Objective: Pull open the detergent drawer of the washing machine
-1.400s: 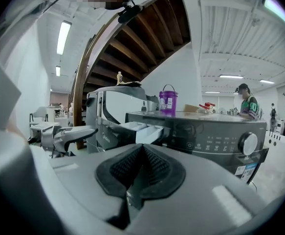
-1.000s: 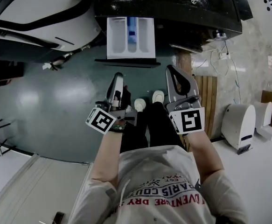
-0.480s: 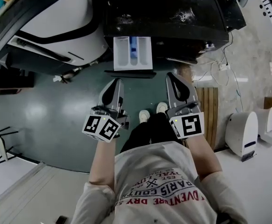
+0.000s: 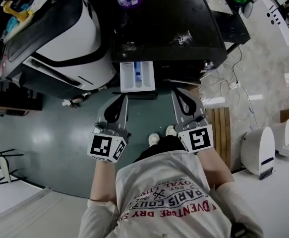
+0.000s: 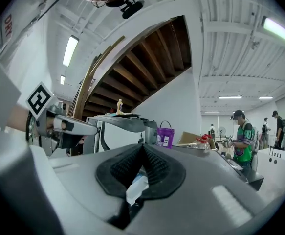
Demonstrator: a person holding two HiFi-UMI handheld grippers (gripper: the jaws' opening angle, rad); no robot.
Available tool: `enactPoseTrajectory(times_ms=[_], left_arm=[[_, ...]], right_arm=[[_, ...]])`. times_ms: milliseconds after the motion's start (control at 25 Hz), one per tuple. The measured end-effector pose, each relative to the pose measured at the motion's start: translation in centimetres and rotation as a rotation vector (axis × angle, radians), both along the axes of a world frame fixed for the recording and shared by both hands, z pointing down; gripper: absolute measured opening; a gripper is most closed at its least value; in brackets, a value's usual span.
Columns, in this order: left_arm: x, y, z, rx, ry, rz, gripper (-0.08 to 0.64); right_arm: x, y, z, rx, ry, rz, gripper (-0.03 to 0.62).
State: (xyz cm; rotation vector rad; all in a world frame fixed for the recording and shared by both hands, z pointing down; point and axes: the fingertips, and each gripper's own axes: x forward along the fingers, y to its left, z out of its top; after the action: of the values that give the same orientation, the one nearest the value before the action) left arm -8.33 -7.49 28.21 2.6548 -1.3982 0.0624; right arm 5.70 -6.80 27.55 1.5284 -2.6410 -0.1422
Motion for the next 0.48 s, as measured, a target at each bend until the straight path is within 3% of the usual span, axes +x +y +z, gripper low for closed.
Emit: enactPoseTrajectory(times_ms=[280, 480], left_arm=[[1.5, 1.1, -5.1, 0.160, -0.059, 0.094, 0.002], [0.8, 1.3, -6.3, 0.186, -0.077, 0.097, 0.002]], right_arm=[[-0.4, 0.7, -3.7, 0.030, 0.008, -0.032, 0.000], [-1.1, 0.6, -5.7, 0.050, -0.014, -0.062, 0.000]])
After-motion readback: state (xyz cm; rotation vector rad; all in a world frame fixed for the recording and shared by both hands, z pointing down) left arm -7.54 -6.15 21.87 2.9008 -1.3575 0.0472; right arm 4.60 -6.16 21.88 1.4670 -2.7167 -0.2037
